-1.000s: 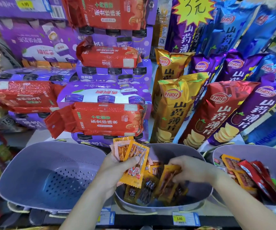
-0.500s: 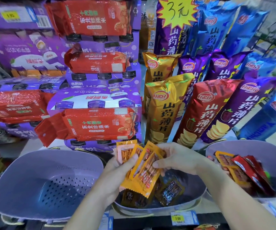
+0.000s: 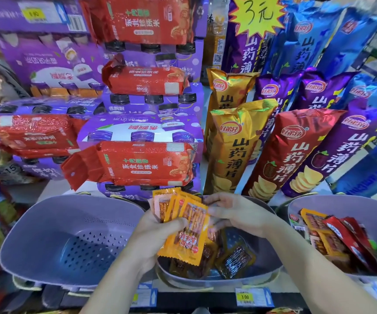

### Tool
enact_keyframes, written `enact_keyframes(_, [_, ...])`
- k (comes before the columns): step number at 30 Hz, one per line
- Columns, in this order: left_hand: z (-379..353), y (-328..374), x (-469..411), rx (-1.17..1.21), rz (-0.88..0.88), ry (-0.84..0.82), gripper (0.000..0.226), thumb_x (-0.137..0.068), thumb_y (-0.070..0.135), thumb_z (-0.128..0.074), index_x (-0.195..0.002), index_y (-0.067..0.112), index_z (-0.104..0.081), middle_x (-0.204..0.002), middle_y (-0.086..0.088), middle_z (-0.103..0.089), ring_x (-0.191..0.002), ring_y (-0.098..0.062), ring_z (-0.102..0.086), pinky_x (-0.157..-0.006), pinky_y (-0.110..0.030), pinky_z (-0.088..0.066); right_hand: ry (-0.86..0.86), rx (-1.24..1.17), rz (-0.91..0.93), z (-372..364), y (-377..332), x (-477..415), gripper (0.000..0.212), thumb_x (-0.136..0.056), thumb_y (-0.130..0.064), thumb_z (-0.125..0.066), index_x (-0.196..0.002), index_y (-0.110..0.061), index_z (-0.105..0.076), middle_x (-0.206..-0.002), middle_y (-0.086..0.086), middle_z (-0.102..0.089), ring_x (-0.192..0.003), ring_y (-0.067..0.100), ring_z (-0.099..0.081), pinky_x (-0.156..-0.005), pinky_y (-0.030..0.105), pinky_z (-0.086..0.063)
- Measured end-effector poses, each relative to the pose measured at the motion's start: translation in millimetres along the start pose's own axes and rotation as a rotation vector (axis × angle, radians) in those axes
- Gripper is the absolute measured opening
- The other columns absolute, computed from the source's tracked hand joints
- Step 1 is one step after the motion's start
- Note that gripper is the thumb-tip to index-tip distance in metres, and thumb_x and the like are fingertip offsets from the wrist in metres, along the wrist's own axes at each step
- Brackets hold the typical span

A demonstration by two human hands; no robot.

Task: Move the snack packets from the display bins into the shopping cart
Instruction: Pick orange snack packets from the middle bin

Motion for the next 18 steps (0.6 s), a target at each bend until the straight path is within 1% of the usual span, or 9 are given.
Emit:
enact_keyframes(1, [6.5,0.4,0.2,0.010,0.004,0.039,0.026,-0.088,-0.003,-0.079,-0.105,0.016,-0.079,-0.107,-0.014,-0.081,-0.094,-0.031,-0.080,-0.068,-0.041,-0.065,-0.010,-0.059,-0.038,1.0,7.7,2.4,0.025,-0.097,-0.028,-0.072,-0.122,-0.030,-0.067,-0.125,0.001,-0.072,-0.110,0.015,-0.069,-0.091,0.028,-0.058])
enact_keyframes(3, [18.1,1.4,1.0,0.030,-0.002,0.102,0.024,-0.088,-0.003,-0.078,-0.101,0.017,-0.080,-0.103,-0.012,-0.082,-0.091,-0.031,-0.080,-0.067,-0.040,-0.065,0.017,-0.033,-0.182,6.2,32.2,7.5,0.043,-0.090,-0.047,-0.077,-0.122,-0.021,-0.068,-0.121,0.004,-0.074,-0.108,0.020,-0.072,-0.090,0.034,-0.059])
enact_keyframes(5, [25.0,2.8,1.9,0.066,-0.018,0.128,0.028,-0.088,-0.003,-0.078,-0.091,0.024,-0.084,-0.099,-0.009,-0.083,-0.088,-0.029,-0.081,-0.063,-0.039,-0.065,-0.004,0.355,-0.320,10.6,54.7,10.7,0.045,-0.086,-0.053,-0.077,-0.122,-0.027,-0.067,-0.116,-0.006,-0.074,-0.105,0.014,-0.070,-0.091,0.032,-0.055])
enact_keyframes(6, [27.9,4.1,2.6,0.088,-0.018,0.147,0.031,-0.088,-0.003,-0.078,-0.088,0.027,-0.084,-0.098,-0.009,-0.083,-0.087,-0.028,-0.081,-0.061,-0.038,-0.065,-0.060,0.555,-0.371,10.3,64.8,11.6,0.042,-0.087,-0.051,-0.077,-0.121,-0.029,-0.066,-0.115,-0.009,-0.072,-0.105,0.014,-0.068,-0.094,0.033,-0.054])
enact_keyframes(8, [32.1,2.3,2.0,0.106,-0.003,0.162,0.027,-0.089,-0.002,-0.078,-0.089,0.024,-0.084,-0.100,-0.010,-0.082,-0.088,-0.030,-0.081,-0.061,-0.038,-0.065,-0.173,0.746,-0.466,5.4,85.5,12.6,0.034,-0.087,-0.040,-0.078,-0.116,-0.026,-0.068,-0.112,-0.005,-0.072,-0.106,0.019,-0.066,-0.094,0.035,-0.054])
enact_keyframes(10, [33.0,0.2,1.6,0.121,0.006,0.163,0.022,-0.089,-0.001,-0.078,-0.092,0.020,-0.084,-0.102,-0.011,-0.082,-0.089,-0.031,-0.081,-0.062,-0.038,-0.065,-0.218,0.831,-0.543,2.8,96.7,15.8,0.038,-0.085,-0.034,-0.080,-0.117,-0.018,-0.068,-0.113,0.001,-0.073,-0.105,0.023,-0.068,-0.094,0.038,-0.055])
enact_keyframes(13, [32.8,-0.5,1.9,0.134,0.007,0.165,0.020,-0.089,-0.001,-0.078,-0.099,0.016,-0.081,-0.102,-0.012,-0.082,-0.088,-0.031,-0.081,-0.060,-0.037,-0.064,-0.270,0.927,-0.581,-2.3,103.7,20.2,0.042,-0.083,-0.035,-0.082,-0.117,-0.015,-0.066,-0.109,0.003,-0.072,-0.098,0.024,-0.066,-0.086,0.037,-0.052])
enact_keyframes(16, [31.2,2.0,2.3,0.153,-0.003,0.161,0.021,-0.089,-0.002,-0.078,-0.099,0.016,-0.081,-0.102,-0.013,-0.082,-0.087,-0.031,-0.081,-0.059,-0.037,-0.064,-0.327,0.962,-0.574,-12.3,107.5,20.1,0.028,-0.086,-0.030,-0.079,-0.109,-0.017,-0.070,-0.109,0.003,-0.072,-0.092,0.019,-0.062,-0.081,0.034,-0.050])
enact_keyframes(18, [32.2,1.8,1.8,0.158,0.003,0.160,0.022,-0.089,-0.002,-0.077,-0.093,0.019,-0.084,-0.101,-0.012,-0.082,-0.087,-0.031,-0.081,-0.059,-0.036,-0.064,-0.341,1.015,-0.523,-17.9,102.4,16.8,0.018,-0.088,-0.024,-0.078,-0.104,-0.019,-0.071,-0.105,0.001,-0.071,-0.090,0.015,-0.060,-0.071,0.028,-0.046])
Point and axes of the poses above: each hand's wrist, its own x-axis away from the middle knuckle, its own z-axis out of the back of the hand, y = z × x, the point moved 9 cm from there along -x, towards the middle knuckle
